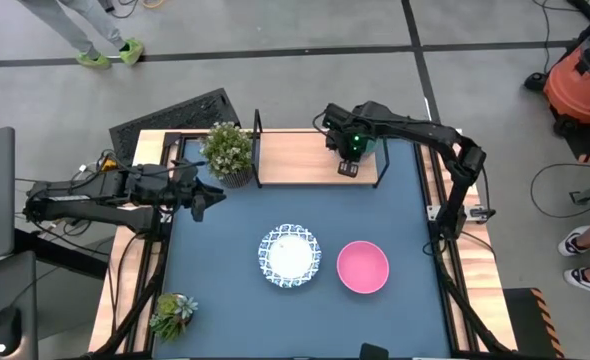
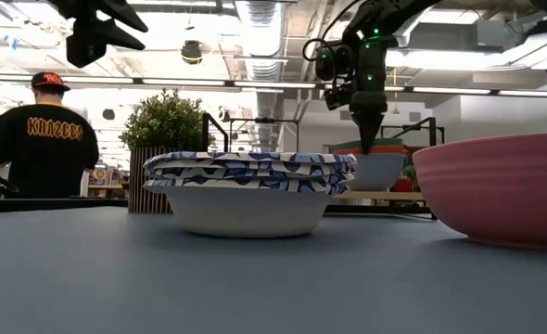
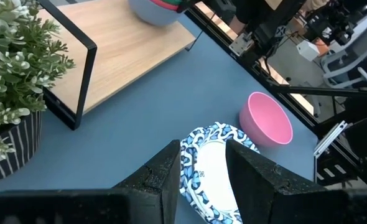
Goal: Place and stack bowls onto a shelf
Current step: Stack the green bowl on top of the orange bowl on the shelf, then stack the pink bowl on top of the green bowl on the shelf
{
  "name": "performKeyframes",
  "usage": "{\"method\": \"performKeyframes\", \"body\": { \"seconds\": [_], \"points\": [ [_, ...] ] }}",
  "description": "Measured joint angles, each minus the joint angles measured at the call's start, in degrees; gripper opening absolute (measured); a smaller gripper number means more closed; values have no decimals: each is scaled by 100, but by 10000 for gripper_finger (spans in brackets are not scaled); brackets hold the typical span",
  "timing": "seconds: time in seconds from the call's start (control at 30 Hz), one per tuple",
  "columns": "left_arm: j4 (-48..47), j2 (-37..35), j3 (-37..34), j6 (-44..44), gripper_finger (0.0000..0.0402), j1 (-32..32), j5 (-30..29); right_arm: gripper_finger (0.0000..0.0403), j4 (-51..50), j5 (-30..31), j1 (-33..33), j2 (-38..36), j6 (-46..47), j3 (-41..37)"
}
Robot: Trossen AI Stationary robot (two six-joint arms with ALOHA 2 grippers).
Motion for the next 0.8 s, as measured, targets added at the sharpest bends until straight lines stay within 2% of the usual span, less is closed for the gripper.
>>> {"method": "performKeyframes", "body": {
  "seconds": [0.17, 0.4, 0.57, 0.8],
  "points": [
    [-18, 0, 0, -1, 112, 0, -2, 38, -3, -79, 131, 0, -58, -1],
    [-19, 1, 0, -1, 112, 2, -4, 114, 33, -154, 230, -47, -54, -15],
    [-19, 1, 0, -1, 112, 1, -8, 152, 36, -153, 271, -183, -54, 180],
    [-21, 1, 0, -1, 112, 0, -13, 207, -74, -144, 272, -760, 410, 605]
  ]
}}
